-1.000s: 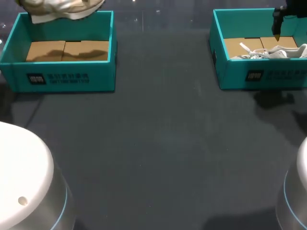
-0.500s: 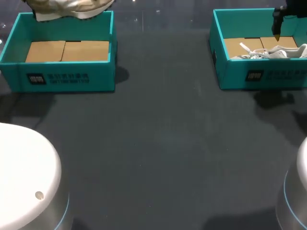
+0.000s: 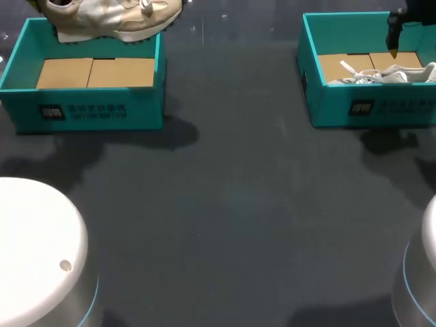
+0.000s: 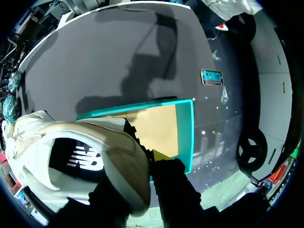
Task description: Take the shoe out of the shoebox, open the shoe tongue, remove and reinsert the insole, then place the shoe into the shoebox
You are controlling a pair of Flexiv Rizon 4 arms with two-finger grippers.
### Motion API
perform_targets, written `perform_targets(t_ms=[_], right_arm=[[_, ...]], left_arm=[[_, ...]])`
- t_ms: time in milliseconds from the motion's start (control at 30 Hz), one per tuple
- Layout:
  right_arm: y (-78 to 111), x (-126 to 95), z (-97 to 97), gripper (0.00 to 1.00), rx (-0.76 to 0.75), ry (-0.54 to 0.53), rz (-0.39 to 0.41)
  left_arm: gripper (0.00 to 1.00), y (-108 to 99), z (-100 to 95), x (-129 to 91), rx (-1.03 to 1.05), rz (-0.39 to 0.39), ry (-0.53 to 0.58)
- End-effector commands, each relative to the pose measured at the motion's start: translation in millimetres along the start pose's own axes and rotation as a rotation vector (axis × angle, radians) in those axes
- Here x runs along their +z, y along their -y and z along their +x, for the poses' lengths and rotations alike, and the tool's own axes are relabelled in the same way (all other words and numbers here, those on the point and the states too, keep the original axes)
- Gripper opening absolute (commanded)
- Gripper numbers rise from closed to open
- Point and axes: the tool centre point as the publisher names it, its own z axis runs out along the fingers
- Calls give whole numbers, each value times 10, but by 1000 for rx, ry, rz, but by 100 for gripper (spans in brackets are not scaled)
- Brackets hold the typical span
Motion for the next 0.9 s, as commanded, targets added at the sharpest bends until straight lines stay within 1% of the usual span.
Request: perform_targets(t_ms=[33,267,300,333,400,433,500,567,600,667,733,767,800,900], right_arm=[[5,0,-1,100,0,0,-1],[5,0,-1,100,0,0,-1],[5,0,-1,100,0,0,-1],[5,0,-1,100,0,0,-1],[5,0,-1,100,0,0,-1],[5,0,-1,100,0,0,-1],[5,0,-1,100,0,0,-1],[5,0,-1,100,0,0,-1],[5,0,-1,100,0,0,-1],[5,0,-1,100,0,0,-1],[5,0,-1,100,0,0,-1],[5,0,-1,100,0,0,-1],[5,0,-1,100,0,0,-1],[5,0,-1,100,0,0,-1]], left_arm=[[0,101,8,-22,0,-184,-1],[0,101,8,-22,0,-184,-1],[0,129,3,-10,15,-164,-3],[0,180,-22,2,18,-179,-17],[0,306,-111,3,45,-127,2],[0,380,-174,8,53,-120,3],[0,526,-305,25,78,-76,7],[0,658,-419,43,94,-62,-1],[0,718,-472,46,104,-33,7],[0,849,-574,53,109,-21,-1],[0,953,-692,87,109,9,-15],[0,1015,-750,102,104,8,-27],[0,1080,-812,119,107,27,-32],[0,1260,-984,165,113,44,-46]])
